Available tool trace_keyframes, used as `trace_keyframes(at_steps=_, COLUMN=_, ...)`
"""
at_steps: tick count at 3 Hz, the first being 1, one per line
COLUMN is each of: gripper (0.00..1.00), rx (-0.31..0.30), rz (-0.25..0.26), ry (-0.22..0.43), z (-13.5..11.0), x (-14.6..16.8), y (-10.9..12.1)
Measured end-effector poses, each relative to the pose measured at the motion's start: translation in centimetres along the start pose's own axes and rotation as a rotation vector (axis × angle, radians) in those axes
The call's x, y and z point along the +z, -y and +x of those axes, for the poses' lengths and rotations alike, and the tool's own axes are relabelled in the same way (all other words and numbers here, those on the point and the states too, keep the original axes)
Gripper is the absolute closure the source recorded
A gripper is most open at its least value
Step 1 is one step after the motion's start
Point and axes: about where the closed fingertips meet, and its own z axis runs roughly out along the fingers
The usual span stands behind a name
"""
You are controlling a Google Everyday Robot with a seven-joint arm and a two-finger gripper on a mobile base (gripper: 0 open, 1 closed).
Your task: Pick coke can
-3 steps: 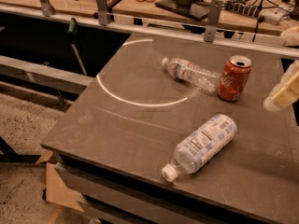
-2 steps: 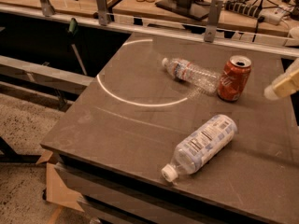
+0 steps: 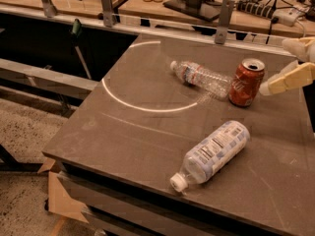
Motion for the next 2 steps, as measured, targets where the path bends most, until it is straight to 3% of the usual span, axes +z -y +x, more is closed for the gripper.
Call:
trace_keyframes(at_steps=1, gripper=0.00, rx=0.046, rz=-0.037, ry=0.075, z=1.2, x=2.2, y=1.0)
trace_keyframes(at_steps=2, gripper=0.19, rx=0.071, rz=-0.079, ry=0.135, z=1.9, x=3.8, y=1.2)
